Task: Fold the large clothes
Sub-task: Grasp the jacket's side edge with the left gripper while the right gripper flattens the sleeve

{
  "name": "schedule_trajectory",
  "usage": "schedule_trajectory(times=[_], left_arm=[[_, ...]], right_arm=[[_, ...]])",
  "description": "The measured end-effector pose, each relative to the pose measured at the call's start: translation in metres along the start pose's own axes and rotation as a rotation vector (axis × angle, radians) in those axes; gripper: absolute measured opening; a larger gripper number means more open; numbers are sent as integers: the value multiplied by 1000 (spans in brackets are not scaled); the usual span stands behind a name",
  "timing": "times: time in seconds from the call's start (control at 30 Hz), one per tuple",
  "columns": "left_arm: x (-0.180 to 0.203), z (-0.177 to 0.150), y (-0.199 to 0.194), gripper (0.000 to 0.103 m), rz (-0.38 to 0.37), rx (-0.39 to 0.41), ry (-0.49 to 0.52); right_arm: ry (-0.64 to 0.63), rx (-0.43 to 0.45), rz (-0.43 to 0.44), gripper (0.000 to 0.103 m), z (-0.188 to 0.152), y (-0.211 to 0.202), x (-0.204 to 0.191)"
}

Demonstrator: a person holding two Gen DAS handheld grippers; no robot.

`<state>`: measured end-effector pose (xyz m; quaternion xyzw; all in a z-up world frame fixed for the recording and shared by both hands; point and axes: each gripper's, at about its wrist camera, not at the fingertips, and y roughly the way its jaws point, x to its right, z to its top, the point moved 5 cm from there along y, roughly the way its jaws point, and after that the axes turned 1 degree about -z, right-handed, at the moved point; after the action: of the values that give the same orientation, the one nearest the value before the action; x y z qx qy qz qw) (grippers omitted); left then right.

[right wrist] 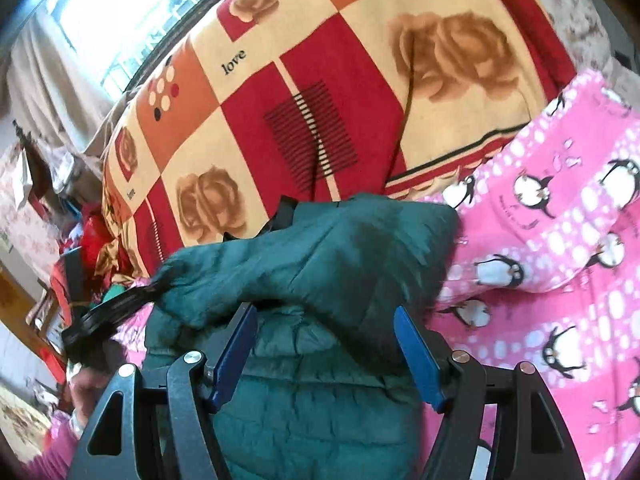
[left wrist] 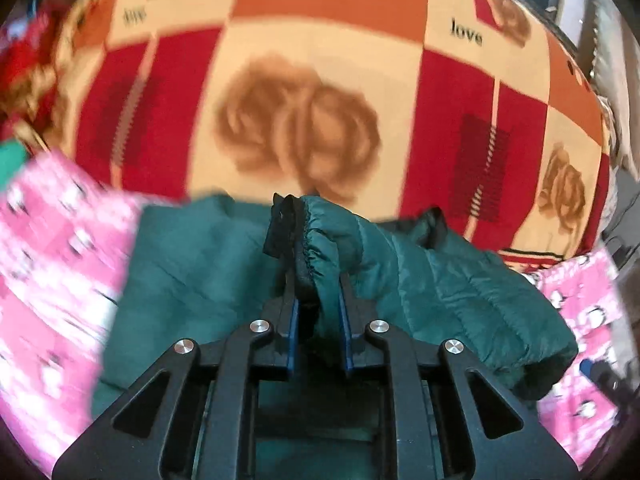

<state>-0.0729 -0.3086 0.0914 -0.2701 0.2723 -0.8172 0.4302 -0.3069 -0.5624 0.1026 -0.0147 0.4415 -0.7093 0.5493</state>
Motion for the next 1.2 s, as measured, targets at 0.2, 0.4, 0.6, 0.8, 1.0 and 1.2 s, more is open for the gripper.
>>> schedule_trajectory(times=[0.2,0.4,0.6,0.8,1.0,1.2], left_arm=[[-50,6,-25,15,83,39,29],[-85,-16,-19,15,100,-4,-30],[-99,-24,7,15,117,-14,-71],[-104,-17,1,61,63,-6,-126],[-98,0,-27,72,56,118,-114],[-88,-11,7,72,148,-1,2]], right_arm=[[10,-65,44,68,3,49,-21],[-121,-134,7,68,-2,103,-55],[-263,-224,-90,69,-14,160,-66],[-251,-206,-128,69,-4,152,-68],[-344,-154,-60,69,-4,129,-115],[-423,-213,-74,69,-29,164,-149]])
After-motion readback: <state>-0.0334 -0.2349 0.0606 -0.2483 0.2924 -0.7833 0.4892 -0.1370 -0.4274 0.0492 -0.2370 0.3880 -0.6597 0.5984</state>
